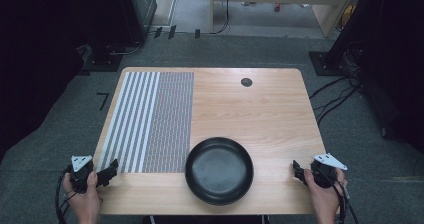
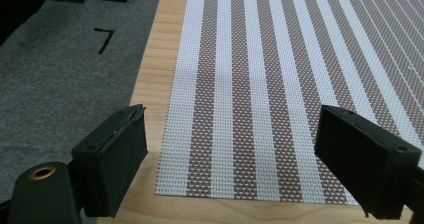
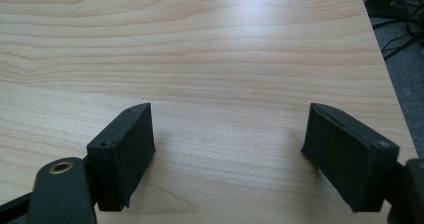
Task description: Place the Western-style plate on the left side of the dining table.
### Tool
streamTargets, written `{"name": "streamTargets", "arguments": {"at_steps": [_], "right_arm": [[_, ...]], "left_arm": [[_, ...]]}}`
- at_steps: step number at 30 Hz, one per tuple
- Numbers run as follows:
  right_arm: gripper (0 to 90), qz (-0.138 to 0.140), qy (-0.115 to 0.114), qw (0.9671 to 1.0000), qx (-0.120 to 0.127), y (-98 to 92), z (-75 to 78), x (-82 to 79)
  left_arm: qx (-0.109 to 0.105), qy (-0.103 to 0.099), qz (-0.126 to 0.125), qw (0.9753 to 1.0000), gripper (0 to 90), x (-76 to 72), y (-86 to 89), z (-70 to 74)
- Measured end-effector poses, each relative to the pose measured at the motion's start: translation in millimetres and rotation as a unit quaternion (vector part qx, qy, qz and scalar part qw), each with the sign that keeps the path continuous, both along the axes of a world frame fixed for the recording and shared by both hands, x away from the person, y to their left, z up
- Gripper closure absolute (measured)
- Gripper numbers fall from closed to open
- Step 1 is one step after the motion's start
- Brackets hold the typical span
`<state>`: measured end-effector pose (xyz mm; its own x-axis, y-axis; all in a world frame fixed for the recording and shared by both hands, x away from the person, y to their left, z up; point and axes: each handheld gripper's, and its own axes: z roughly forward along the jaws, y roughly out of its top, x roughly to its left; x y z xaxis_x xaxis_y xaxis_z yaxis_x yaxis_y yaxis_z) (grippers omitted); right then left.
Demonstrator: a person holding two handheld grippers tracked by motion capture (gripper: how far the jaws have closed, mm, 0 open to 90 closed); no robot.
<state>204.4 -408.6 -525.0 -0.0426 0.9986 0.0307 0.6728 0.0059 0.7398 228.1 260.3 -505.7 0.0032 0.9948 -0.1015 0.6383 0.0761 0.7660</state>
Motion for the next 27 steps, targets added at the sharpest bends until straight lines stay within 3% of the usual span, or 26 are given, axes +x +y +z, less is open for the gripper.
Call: {"name": "streamTargets", "arguments": {"at_steps": [5,8,14,17,20,27], "right_arm": [[18.4,0.001,0.001,1.0,0.0,0.1,-0.1,0.2],[17.7,0.001,0.001,1.0,-0.001,0.3,-0.2,0.6],[17.6,0.001,0.001,1.0,-0.001,0.4,-0.3,0.5],[17.7,0.001,0.001,1.0,-0.002,0.7,-0.3,0.5],[17.6,0.001,0.001,1.0,-0.002,0.8,-0.3,0.5],[17.6,0.002,0.002,1.0,0.0,0.9,-0.2,0.4]], "left_arm": [[-0.009,-0.011,0.004,0.9999,13.2,0.1,-6.2,9.0],[0.014,-0.015,-0.021,0.9996,13.4,2.6,-24.7,18.2],[0.012,-0.029,-0.043,0.9986,13.4,7.0,-46.1,33.4],[0.023,-0.049,-0.06,0.9967,13.4,12.9,-65.0,48.4],[0.02,-0.061,-0.073,0.9952,13.4,16.4,-79.0,55.7],[0.012,-0.068,-0.097,0.9928,13.4,21.6,-96.0,58.6]]}}
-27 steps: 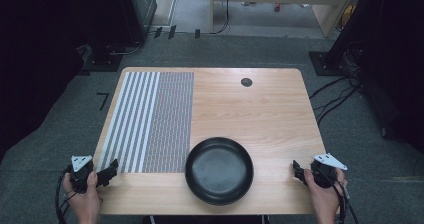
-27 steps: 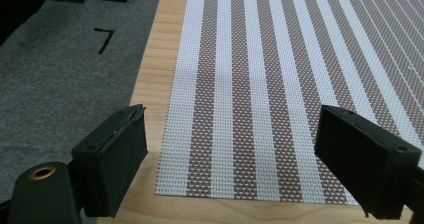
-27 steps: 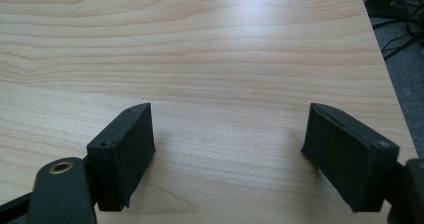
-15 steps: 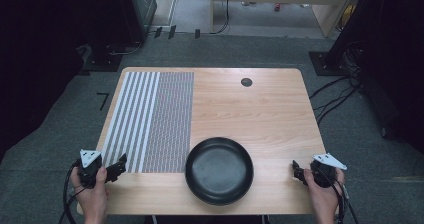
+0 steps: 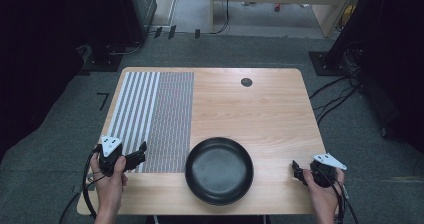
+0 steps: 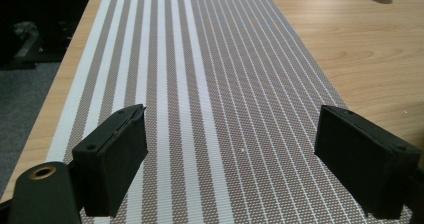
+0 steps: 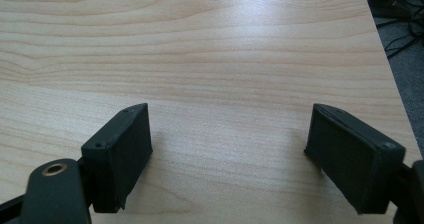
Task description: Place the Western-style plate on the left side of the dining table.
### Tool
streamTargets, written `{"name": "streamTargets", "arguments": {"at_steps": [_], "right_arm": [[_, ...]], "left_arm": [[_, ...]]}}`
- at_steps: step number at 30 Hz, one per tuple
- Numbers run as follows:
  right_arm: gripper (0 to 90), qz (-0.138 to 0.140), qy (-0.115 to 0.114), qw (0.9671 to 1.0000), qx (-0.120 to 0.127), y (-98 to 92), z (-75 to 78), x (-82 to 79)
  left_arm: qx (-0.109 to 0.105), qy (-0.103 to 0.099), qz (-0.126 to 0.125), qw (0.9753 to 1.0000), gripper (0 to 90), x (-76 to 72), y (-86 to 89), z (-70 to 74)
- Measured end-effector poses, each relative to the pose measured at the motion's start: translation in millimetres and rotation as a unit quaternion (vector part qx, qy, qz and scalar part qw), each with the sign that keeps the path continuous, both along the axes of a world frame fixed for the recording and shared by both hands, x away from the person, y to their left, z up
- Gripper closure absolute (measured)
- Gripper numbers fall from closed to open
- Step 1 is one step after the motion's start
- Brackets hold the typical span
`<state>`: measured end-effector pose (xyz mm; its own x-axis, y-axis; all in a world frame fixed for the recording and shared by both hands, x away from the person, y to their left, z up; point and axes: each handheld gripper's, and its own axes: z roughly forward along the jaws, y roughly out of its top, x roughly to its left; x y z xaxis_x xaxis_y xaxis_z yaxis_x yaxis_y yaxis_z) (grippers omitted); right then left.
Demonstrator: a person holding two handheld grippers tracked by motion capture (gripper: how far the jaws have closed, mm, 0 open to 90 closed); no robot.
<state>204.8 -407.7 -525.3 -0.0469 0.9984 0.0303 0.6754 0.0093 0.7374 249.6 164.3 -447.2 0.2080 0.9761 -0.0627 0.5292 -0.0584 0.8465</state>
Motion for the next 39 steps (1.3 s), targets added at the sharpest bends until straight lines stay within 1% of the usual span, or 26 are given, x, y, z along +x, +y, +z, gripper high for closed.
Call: {"name": "streamTargets", "arguments": {"at_steps": [1,2,3,4,5,6,7,8,10,12,13,14,16,21,24,26,27,28,29,30,31,33,35,36,37,39], "right_arm": [[17.6,0.0,0.0,1.0,0.0,0.0,0.0,0.0],[17.7,0.002,-0.001,1.0,-0.002,-0.1,-0.1,0.1],[17.7,0.002,-0.001,1.0,-0.001,0.1,0.0,0.0],[17.7,0.002,-0.001,1.0,-0.001,0.1,0.0,0.0],[17.7,0.003,-0.001,1.0,-0.002,0.0,0.0,0.1],[17.7,0.003,-0.001,1.0,-0.002,0.1,0.0,0.1],[17.7,0.003,-0.001,1.0,-0.002,0.1,0.0,0.1],[17.7,0.003,-0.001,1.0,-0.002,0.1,0.0,0.1],[17.7,0.003,-0.001,1.0,-0.003,0.4,0.1,-0.1],[17.7,0.003,-0.001,1.0,-0.003,0.4,0.1,-0.1],[17.7,0.003,-0.001,1.0,-0.002,0.2,0.1,0.0],[17.7,0.003,-0.001,1.0,-0.002,0.2,0.1,0.0],[17.7,0.003,-0.001,1.0,-0.001,0.2,0.1,0.0],[17.6,0.003,-0.001,1.0,-0.001,0.2,0.1,0.1],[17.7,0.002,-0.001,1.0,-0.001,0.3,0.1,0.1],[17.7,-0.002,0.0,1.0,-0.001,1.0,0.2,0.3],[18.3,-0.003,-0.001,1.0,-0.002,1.1,0.3,0.4],[19.1,-0.01,-0.001,0.9999,0.001,1.5,0.4,0.3],[20.3,-0.016,-0.002,0.9999,0.003,1.3,0.5,0.2],[20.3,-0.016,-0.002,0.9999,0.003,1.3,0.5,0.2],[21.3,-0.026,-0.006,0.9996,0.011,0.2,0.8,-0.6],[21.5,-0.028,-0.009,0.9993,0.023,-1.5,1.1,-0.9],[21.7,-0.033,-0.013,0.9988,0.034,-2.7,2.6,-1.1],[21.7,-0.033,-0.013,0.9988,0.034,-2.7,2.6,-1.1],[22.0,-0.04,-0.018,0.9984,0.036,-2.8,5.2,-1.2],[21.8,-0.038,-0.022,0.9983,0.038,-2.2,8.5,-0.8]], "left_arm": [[-0.004,0.001,0.002,1.0,13.4,0.6,-2.4,-0.3],[-0.004,0.001,0.002,1.0,13.4,0.6,-2.4,-0.3],[-0.002,0.0,-0.001,1.0,13.4,1.7,-9.0,-0.6],[-0.002,0.0,-0.001,1.0,13.4,1.7,-9.0,-0.6],[0.0,-0.003,-0.011,0.9999,13.4,2.9,-15.6,-0.6],[0.0,-0.003,-0.011,0.9999,13.4,2.9,-15.6,-0.6],[0.0,-0.011,-0.02,0.9997,13.4,4.7,-20.0,-0.2],[-0.002,-0.017,-0.022,0.9996,13.4,5.7,-20.6,0.2],[-0.01,-0.023,-0.024,0.9994,13.4,7.0,-18.1,1.5],[-0.014,-0.024,-0.026,0.9993,13.4,7.6,-15.3,2.3],[-0.025,-0.022,-0.028,0.9991,13.5,8.6,-9.6,4.3],[-0.025,-0.022,-0.028,0.9991,13.5,8.6,-9.6,4.3],[-0.032,-0.022,-0.033,0.9987,13.5,8.4,-5.5,6.2],[-0.042,-0.021,-0.045,0.9979,13.4,6.2,-10.2,9.5],[-0.038,-0.01,-0.063,0.9972,13.4,4.3,-16.7,13.5],[-0.043,0.005,-0.077,0.9961,13.4,2.9,-23.1,15.2],[-0.043,0.005,-0.077,0.9961,13.3,2.9,-23.1,15.2],[-0.049,0.009,-0.082,0.9953,13.3,2.4,-25.3,15.1],[-0.059,0.014,-0.093,0.9938,12.9,1.0,-29.9,13.8],[-0.059,0.014,-0.093,0.9938,12.4,1.0,-29.9,13.8],[-0.064,0.017,-0.1,0.9928,12.2,-0.3,-35.6,12.4],[-0.065,0.019,-0.105,0.9922,12.1,-0.9,-38.4,12.1],[-0.064,0.019,-0.114,0.9913,11.9,-3.6,-46.6,12.5],[-0.064,0.019,-0.114,0.9913,11.9,-3.6,-46.6,12.5],[-0.065,0.018,-0.115,0.9911,11.8,-5.1,-51.2,12.6],[-0.067,0.018,-0.116,0.9909,11.8,-6.0,-53.6,12.3]]}}
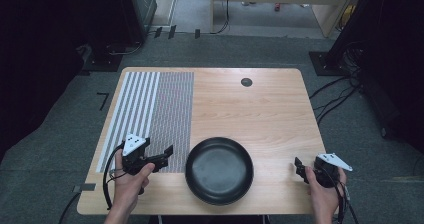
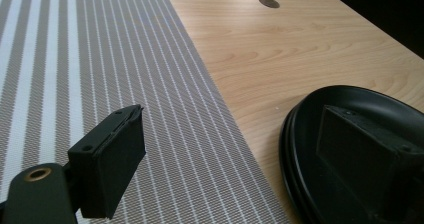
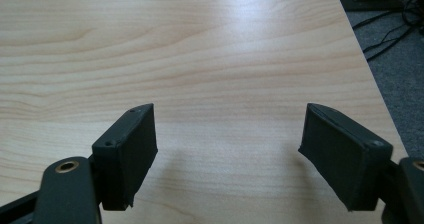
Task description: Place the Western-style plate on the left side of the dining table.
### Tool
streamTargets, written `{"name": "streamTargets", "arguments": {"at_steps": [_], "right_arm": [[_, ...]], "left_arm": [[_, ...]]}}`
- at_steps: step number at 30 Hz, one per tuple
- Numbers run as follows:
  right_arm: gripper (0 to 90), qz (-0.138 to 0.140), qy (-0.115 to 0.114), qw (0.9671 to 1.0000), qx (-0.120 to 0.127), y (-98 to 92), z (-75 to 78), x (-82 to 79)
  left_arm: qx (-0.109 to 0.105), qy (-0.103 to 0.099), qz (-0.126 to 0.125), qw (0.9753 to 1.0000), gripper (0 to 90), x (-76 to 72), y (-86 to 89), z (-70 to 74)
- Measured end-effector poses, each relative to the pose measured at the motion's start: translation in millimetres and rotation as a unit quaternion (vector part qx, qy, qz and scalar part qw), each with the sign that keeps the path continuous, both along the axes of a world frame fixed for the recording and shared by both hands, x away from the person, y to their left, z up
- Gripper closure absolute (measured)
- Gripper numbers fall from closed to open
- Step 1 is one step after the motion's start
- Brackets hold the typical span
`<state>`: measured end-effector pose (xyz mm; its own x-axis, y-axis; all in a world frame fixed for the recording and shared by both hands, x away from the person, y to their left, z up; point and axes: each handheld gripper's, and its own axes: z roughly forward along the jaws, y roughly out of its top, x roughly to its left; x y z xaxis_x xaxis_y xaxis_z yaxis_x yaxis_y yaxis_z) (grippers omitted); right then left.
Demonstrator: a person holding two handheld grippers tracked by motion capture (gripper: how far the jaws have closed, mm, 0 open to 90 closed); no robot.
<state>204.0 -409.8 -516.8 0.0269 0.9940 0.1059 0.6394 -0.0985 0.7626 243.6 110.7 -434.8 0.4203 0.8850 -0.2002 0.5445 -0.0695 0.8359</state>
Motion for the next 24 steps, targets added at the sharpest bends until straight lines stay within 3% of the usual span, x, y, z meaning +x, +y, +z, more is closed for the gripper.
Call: {"name": "streamTargets", "arguments": {"at_steps": [11,14,17,23,24], "right_arm": [[21.6,0.026,-0.029,0.999,0.021,18.5,25.4,-0.9],[21.5,0.038,-0.038,0.998,0.034,31.3,33.0,-0.2],[21.5,0.053,-0.045,0.9963,0.05,42.1,36.6,0.2],[22.3,0.067,-0.047,0.995,0.058,62.3,40.7,1.3],[22.8,0.068,-0.047,0.9938,0.075,69.9,42.8,2.8]], "left_arm": [[0.011,0.017,-0.028,0.9994,11.8,-8.4,-31.0,-13.0],[0.008,0.03,-0.051,0.9982,11.8,-11.0,-38.8,-23.2],[0.009,0.036,-0.052,0.998,11.9,-10.8,-42.6,-26.5],[0.015,0.037,-0.054,0.9977,13.2,-13.4,-46.9,-28.5],[0.018,0.042,-0.053,0.9976,13.5,-13.9,-47.4,-30.9]]}}
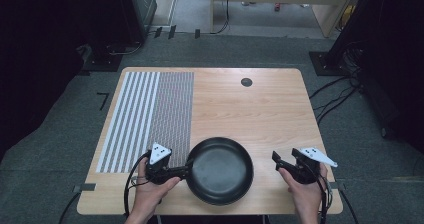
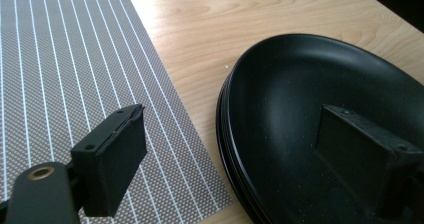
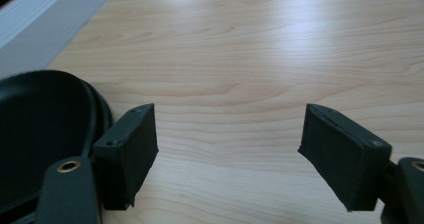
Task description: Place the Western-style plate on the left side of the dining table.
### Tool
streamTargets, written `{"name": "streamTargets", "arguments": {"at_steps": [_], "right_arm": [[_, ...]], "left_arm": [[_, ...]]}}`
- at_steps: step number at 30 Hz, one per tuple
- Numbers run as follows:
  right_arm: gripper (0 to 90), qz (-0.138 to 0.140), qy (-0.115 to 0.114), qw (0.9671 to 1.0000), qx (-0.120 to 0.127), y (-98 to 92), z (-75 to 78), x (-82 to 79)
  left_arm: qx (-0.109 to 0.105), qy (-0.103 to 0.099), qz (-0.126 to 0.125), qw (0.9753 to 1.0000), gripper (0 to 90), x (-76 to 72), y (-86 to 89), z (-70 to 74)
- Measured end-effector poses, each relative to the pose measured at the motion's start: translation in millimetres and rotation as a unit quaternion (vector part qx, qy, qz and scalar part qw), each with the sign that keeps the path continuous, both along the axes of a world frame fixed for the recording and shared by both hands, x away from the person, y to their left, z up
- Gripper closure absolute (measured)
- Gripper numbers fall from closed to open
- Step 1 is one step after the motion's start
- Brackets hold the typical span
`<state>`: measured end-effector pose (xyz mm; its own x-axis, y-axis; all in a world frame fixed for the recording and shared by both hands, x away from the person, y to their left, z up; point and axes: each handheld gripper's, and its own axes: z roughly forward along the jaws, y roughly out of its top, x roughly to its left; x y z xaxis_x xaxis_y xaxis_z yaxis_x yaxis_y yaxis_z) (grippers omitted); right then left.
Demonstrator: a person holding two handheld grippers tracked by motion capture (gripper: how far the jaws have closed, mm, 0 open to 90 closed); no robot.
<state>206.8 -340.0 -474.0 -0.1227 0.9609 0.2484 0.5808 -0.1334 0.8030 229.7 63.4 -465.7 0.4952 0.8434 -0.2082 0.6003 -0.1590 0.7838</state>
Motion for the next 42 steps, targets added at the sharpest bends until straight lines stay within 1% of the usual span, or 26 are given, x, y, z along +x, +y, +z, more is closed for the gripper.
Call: {"name": "streamTargets", "arguments": {"at_steps": [3,5,6,7,8,10,11,12,13,14,15,16,19,20,22,25,26,27,28,29,30,31,32,37,39,42], "right_arm": [[23.2,0.003,-0.001,1.0,0.004,8.5,1.7,1.1],[25.4,0.021,-0.005,0.9998,0.002,21.2,2.9,1.0],[31.2,0.029,-0.007,0.9996,0.0,24.6,2.8,0.8],[31.2,0.029,-0.007,0.9996,0.0,24.6,2.8,0.8],[40.2,0.047,-0.01,0.9988,0.002,30.5,2.3,0.3],[42.4,0.055,-0.01,0.9984,0.003,33.1,1.8,0.4],[43.7,0.062,-0.007,0.998,0.01,36.3,1.1,0.7],[45.6,0.072,-0.007,0.9972,0.019,40.2,-0.4,1.2],[45.6,0.072,-0.007,0.9972,0.019,40.2,-0.4,1.2],[47.5,0.087,-0.002,0.9956,0.035,43.8,-2.5,1.7],[47.5,0.087,-0.002,0.9956,0.035,43.8,-2.5,1.7],[53.5,0.097,-0.001,0.9939,0.052,46.6,-4.3,1.6],[57.1,0.1,-0.001,0.9936,0.052,49.6,-5.7,1.6],[59.9,0.105,0.011,0.9929,0.054,52.2,-7.5,2.1],[62.8,0.102,0.027,0.9925,0.062,54.2,-10.5,2.0],[67.7,0.095,0.031,0.9927,0.069,55.0,-13.9,0.8],[72.9,0.092,0.039,0.9919,0.079,56.2,-16.1,-0.6],[72.9,0.092,0.039,0.9919,0.079,56.2,-16.1,-0.6],[76.6,0.093,0.045,0.9913,0.082,57.4,-17.4,-0.9],[76.6,0.093,0.045,0.9913,0.082,57.4,-17.4,-0.9],[78.8,0.09,0.046,0.9916,0.08,59.4,-18.1,-1.0],[78.8,0.09,0.046,0.9916,0.08,59.4,-18.1,-1.0],[83.4,0.088,0.046,0.9919,0.079,60.6,-17.8,-1.1],[84.2,0.081,0.047,0.9925,0.079,62.9,-17.7,-3.2],[84.9,0.079,0.052,0.9902,0.103,61.7,-19.5,-4.1],[85.2,0.075,0.05,0.9889,0.118,60.2,-21.5,-4.1]], "left_arm": [[0.001,0.006,0.002,1.0,14.6,0.8,-0.3,-2.1],[0.003,0.007,0.002,1.0,16.6,0.5,-2.8,-2.1],[0.003,0.007,0.002,1.0,19.4,0.5,-2.8,-2.1],[0.007,0.007,0.003,1.0,19.4,-0.3,-3.9,-1.9],[0.01,0.007,0.001,0.9999,23.0,-1.8,-6.0,-3.1],[0.011,0.012,-0.001,0.9999,24.2,-2.3,-6.4,-4.6],[0.011,0.014,-0.001,0.9998,25.9,-2.5,-6.6,-6.1],[0.011,0.016,0.0,0.9998,31.5,-2.5,-6.7,-7.2],[0.01,0.019,0.001,0.9998,31.5,-2.4,-6.8,-8.6],[0.003,0.011,0.0,0.9999,39.2,-3.6,-6.1,-9.7],[0.003,0.011,0.0,0.9999,42.5,-3.6,-6.1,-9.7],[-0.002,0.009,-0.004,0.9999,44.4,-4.5,-6.0,-9.6],[-0.006,0.01,-0.011,0.9999,48.9,-6.7,-7.4,-10.5],[-0.006,0.019,-0.012,0.9997,50.2,-7.0,-8.2,-13.0],[-0.005,0.031,-0.01,0.9995,53.1,-6.2,-8.6,-16.0],[-0.003,0.042,-0.007,0.9991,59.9,-5.4,-8.0,-18.3],[-0.019,0.06,-0.015,0.9979,62.8,-4.1,-4.7,-19.6],[-0.019,0.06,-0.015,0.9979,64.3,-4.1,-4.7,-19.6],[-0.026,0.068,-0.018,0.9972,65.5,-3.5,-3.3,-20.3],[-0.028,0.072,-0.022,0.9967,65.5,-3.3,-1.8,-21.1],[-0.038,0.076,-0.027,0.996,66.9,-3.6,0.0,-22.2],[-0.038,0.076,-0.027,0.996,67.3,-3.6,0.0,-22.2],[-0.039,0.077,-0.032,0.9958,68.0,-4.5,0.1,-22.4],[-0.031,0.071,-0.029,0.9966,68.7,-6.5,-1.7,-22.0],[-0.036,0.075,-0.028,0.9961,68.2,-6.1,-1.2,-23.2],[-0.041,0.082,-0.031,0.9953,67.1,-5.4,-0.2,-22.7]]}}
